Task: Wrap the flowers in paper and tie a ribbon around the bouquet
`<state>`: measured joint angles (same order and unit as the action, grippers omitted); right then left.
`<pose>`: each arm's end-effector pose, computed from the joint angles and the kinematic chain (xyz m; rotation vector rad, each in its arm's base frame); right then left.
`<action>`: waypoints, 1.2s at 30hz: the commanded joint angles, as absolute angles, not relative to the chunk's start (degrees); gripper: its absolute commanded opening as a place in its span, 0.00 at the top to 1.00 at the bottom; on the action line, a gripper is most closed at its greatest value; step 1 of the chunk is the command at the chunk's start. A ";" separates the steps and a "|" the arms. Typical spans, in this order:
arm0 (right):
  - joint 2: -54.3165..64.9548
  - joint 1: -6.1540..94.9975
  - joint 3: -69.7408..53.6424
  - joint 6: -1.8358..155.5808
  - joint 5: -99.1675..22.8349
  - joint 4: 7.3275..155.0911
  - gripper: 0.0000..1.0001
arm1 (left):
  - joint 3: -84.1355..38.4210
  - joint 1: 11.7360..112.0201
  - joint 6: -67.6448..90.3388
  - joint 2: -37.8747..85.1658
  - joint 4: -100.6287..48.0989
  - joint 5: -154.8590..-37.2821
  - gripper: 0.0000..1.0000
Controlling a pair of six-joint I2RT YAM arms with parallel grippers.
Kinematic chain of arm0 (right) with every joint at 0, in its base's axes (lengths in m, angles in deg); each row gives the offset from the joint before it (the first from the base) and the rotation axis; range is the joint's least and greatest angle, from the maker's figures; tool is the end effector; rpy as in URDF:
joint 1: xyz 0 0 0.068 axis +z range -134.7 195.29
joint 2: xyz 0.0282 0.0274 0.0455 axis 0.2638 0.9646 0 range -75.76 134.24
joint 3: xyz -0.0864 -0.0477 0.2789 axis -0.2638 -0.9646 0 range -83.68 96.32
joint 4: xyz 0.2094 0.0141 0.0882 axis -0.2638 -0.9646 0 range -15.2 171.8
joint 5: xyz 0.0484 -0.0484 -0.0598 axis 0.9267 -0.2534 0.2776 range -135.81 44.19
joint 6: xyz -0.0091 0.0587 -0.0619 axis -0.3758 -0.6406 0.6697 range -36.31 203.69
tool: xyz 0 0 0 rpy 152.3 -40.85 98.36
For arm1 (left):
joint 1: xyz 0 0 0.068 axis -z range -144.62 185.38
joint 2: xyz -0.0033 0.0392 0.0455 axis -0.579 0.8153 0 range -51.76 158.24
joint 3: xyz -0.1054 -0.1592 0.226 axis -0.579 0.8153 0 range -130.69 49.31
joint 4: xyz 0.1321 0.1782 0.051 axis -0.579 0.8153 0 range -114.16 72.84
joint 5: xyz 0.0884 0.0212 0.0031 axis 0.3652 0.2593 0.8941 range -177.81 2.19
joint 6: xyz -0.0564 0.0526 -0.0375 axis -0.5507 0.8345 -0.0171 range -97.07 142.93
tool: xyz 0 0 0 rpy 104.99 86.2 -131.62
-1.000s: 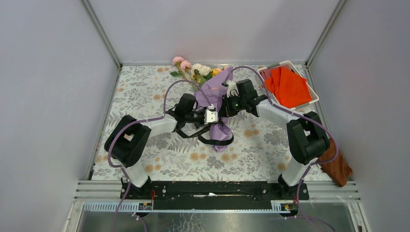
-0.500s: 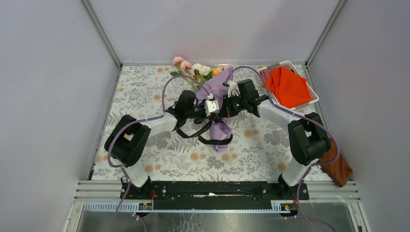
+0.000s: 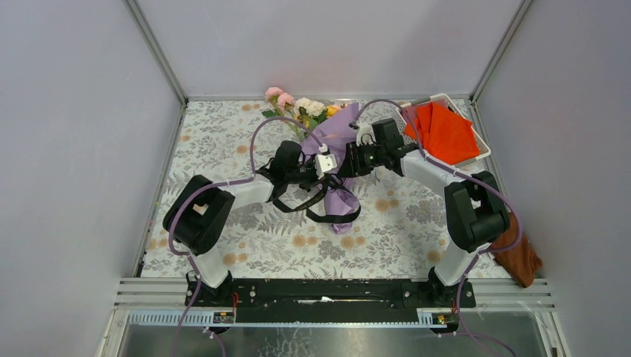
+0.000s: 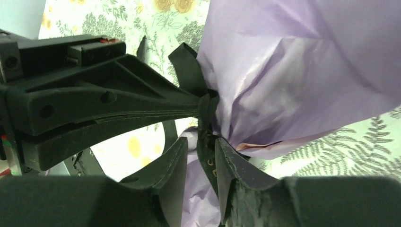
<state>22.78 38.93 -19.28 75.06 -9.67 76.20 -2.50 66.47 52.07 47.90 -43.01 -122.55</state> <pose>0.3237 0.1903 0.2444 -0.6418 2.2087 1.0087 0.2961 -0.2289 0.2169 1.3266 1.5499 -0.6474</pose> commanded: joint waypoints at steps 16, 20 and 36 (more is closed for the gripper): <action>31.59 36.94 -11.39 78.15 -4.34 72.64 0.94 | -1.67 66.76 54.11 49.59 -48.64 -121.92 1.00; 32.70 37.53 -11.73 77.68 -0.54 74.96 0.91 | -1.59 66.85 53.96 49.74 -49.02 -121.89 1.00; 35.42 37.88 -13.82 73.04 5.48 83.35 0.75 | -1.58 66.84 53.48 50.09 -50.07 -121.97 1.00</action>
<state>35.00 37.14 -13.82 74.23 3.38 80.29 -2.06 66.47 53.45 49.30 -45.05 -121.90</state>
